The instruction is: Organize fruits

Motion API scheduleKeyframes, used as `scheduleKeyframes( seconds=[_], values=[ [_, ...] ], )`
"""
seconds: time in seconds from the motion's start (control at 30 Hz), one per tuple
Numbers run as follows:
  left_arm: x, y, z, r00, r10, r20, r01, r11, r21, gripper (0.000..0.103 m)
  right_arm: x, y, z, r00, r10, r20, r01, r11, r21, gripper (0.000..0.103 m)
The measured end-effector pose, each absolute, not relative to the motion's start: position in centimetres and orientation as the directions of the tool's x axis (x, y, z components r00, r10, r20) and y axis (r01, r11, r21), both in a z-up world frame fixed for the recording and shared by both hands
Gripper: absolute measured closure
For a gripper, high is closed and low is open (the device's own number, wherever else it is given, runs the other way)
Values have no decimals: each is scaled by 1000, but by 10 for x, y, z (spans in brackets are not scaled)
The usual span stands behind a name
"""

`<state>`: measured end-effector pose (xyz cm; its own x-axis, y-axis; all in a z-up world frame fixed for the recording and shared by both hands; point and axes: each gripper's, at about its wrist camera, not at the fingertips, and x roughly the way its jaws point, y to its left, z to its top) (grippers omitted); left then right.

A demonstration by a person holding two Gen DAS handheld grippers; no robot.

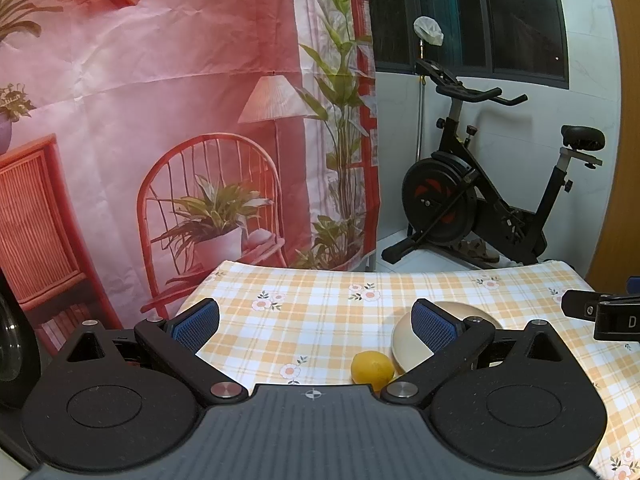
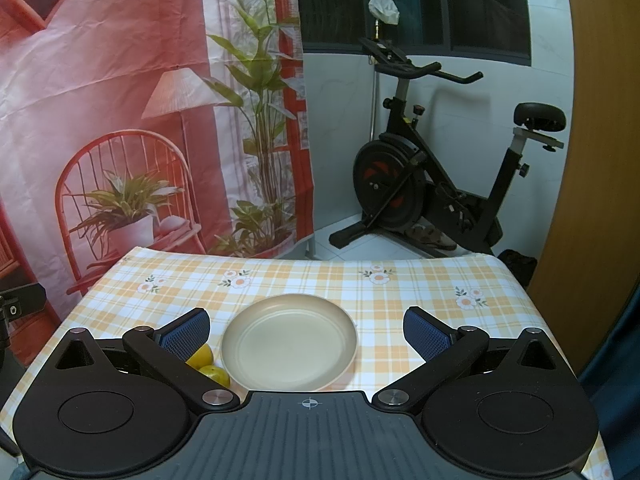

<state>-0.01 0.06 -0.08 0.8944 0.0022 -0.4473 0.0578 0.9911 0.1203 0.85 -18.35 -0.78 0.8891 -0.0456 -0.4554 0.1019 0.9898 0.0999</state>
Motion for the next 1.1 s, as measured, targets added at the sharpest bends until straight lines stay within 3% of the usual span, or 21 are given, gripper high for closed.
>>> scheduleKeyframes(
  seconds=[1.1],
  values=[
    [2, 0, -3, 891, 6, -455, 52, 992, 114, 0, 9, -184, -7, 889, -45, -455, 102, 990, 102, 0]
  ],
)
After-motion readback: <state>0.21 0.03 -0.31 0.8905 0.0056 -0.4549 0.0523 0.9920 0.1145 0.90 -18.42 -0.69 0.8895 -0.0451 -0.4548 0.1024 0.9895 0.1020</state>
